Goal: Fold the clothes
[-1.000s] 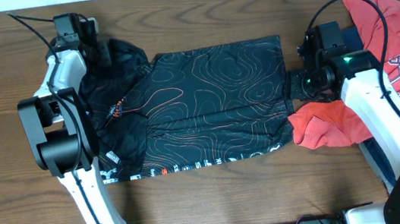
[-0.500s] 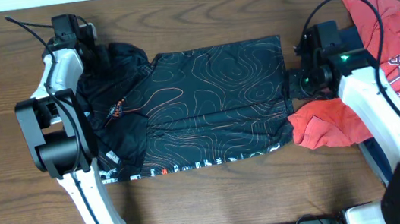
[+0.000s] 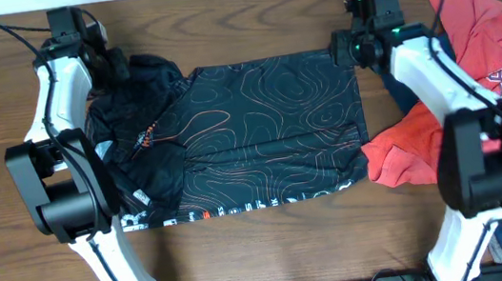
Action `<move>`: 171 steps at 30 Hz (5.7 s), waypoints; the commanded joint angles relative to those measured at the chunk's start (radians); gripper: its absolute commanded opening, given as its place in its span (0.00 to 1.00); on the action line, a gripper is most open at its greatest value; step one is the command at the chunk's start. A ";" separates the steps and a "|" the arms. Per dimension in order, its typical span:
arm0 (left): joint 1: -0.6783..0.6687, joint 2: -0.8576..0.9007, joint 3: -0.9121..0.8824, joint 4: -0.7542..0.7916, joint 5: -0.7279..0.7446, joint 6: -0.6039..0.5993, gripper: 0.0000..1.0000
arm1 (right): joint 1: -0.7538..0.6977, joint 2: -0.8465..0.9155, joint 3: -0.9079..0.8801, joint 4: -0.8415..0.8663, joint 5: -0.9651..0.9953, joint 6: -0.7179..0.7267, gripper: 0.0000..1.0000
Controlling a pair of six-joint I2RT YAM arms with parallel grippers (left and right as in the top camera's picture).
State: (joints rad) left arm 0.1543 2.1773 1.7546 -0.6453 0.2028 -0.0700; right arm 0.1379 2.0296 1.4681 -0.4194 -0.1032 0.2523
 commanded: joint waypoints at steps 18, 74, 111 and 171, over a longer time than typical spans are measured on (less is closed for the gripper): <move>0.004 -0.002 0.004 -0.057 -0.001 -0.044 0.06 | -0.015 0.181 0.004 0.252 0.101 0.118 0.61; 0.292 -0.270 -0.042 -0.864 0.150 0.070 0.06 | -0.058 -0.150 0.010 -0.649 0.047 0.000 0.03; 0.292 -0.270 -0.121 -0.992 -0.009 0.057 0.41 | -0.111 -0.119 0.005 -0.835 0.121 -0.021 0.20; 0.008 -0.269 -0.476 -0.228 0.047 -0.153 0.45 | -0.345 -0.129 -0.217 -0.661 -0.364 -0.343 0.32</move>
State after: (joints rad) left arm 0.1608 1.9316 1.2850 -0.8707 0.2581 -0.2161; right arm -0.2127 1.9209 1.2480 -1.0779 -0.4507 -0.0719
